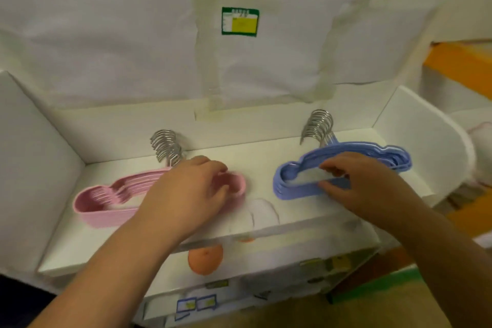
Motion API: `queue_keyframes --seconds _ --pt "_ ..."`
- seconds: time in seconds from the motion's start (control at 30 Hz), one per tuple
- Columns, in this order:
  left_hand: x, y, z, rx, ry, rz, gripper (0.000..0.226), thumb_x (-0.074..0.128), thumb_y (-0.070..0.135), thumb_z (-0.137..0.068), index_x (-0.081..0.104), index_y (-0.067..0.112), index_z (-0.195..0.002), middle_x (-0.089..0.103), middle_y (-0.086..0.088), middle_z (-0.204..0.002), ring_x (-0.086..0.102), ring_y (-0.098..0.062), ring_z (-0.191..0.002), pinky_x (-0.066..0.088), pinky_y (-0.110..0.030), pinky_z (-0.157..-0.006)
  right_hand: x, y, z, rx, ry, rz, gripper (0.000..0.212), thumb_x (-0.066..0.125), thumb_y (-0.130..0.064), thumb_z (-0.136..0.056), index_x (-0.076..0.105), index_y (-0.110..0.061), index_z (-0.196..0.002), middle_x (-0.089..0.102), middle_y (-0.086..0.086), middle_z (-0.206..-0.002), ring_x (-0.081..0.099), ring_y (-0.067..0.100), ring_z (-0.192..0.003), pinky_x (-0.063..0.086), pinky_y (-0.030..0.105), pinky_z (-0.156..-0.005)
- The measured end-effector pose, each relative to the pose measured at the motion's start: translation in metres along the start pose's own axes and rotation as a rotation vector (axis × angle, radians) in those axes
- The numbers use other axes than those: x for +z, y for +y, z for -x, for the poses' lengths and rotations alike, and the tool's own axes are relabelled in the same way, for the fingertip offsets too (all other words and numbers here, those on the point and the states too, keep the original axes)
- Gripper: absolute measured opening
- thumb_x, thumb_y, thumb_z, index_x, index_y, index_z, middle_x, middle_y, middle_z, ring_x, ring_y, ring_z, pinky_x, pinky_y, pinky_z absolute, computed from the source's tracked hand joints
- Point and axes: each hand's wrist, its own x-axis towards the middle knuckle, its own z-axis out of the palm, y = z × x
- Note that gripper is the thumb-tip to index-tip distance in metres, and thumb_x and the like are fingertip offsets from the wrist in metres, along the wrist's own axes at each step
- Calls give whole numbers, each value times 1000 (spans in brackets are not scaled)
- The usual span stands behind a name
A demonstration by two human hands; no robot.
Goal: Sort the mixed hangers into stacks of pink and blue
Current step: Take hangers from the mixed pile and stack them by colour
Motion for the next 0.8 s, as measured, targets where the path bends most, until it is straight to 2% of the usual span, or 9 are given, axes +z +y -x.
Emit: queue_keyframes --seconds 0.17,0.3,0.4,0.47,0.57,0.63,0.7,0.77,0.8 --pt "27 69 -12 26 -29 -1 40 56 43 -85 56 35 -124 58 10 -114 57 -17 -106 46 -30 -83 -23 70 30 62 31 3 34 67 -37 -83 65 -26 -115 65 -9 -108 57 7 -92 47 25 -82" --pt "45 116 -17 5 -4 9 41 59 42 -83 56 37 -123 58 12 -112 57 -15 -104 48 -32 -84 -42 119 47 30 43 23 34 65 -39 -85 64 -29 -117 62 -12 -105 51 4 -87 39 21 -77" --pt "59 142 -22 -61 2 4 47 63 41 -79 55 36 -125 57 9 -115 57 -17 -102 49 -35 -83 -50 155 47 12 38 -17 33 67 -36 -84 64 -26 -115 57 -13 -96 55 8 -87 43 23 -76" --pt "69 152 -26 -115 14 -24 54 64 40 -77 51 35 -129 55 7 -120 56 -19 -105 49 -36 -85 -50 173 39 -14 40 -48 35 68 -35 -83 63 -23 -115 59 -9 -98 57 13 -92 47 28 -79" --pt "77 156 -35 -226 15 -29 66 67 39 -76 44 31 -137 49 0 -130 54 -24 -111 48 -38 -91 -44 188 25 14 -9 -43 48 70 -39 -80 56 -24 -123 55 -2 -110 54 20 -102 44 32 -83" --pt "82 154 -44 -305 -28 -18 74 69 37 -77 36 30 -142 45 -5 -137 54 -27 -114 47 -40 -94 -36 195 14 53 -66 -8 57 73 -45 -73 51 -24 -122 50 1 -112 53 24 -105 45 36 -85" --pt "87 152 -53 -357 -91 16 77 68 33 -79 30 31 -145 41 -5 -140 55 -27 -112 50 -39 -87 -30 198 3 103 -138 -19 68 77 -46 -70 46 -19 -124 49 4 -117 52 27 -110 46 40 -88" --pt "93 151 -60 -373 -124 44 76 67 29 -81 27 31 -146 39 -4 -140 57 -28 -107 52 -38 -76 -26 199 -7 100 -188 -56 80 79 -44 -72 38 -17 -136 48 6 -129 50 28 -118 44 41 -93" --pt "96 149 -63 -370 -129 41 75 67 26 -82 28 31 -146 40 -4 -140 57 -28 -108 51 -38 -79 -24 198 -11 80 -197 -68 83 79 -43 -74 36 -16 -139 47 5 -133 49 27 -120 43 40 -95"
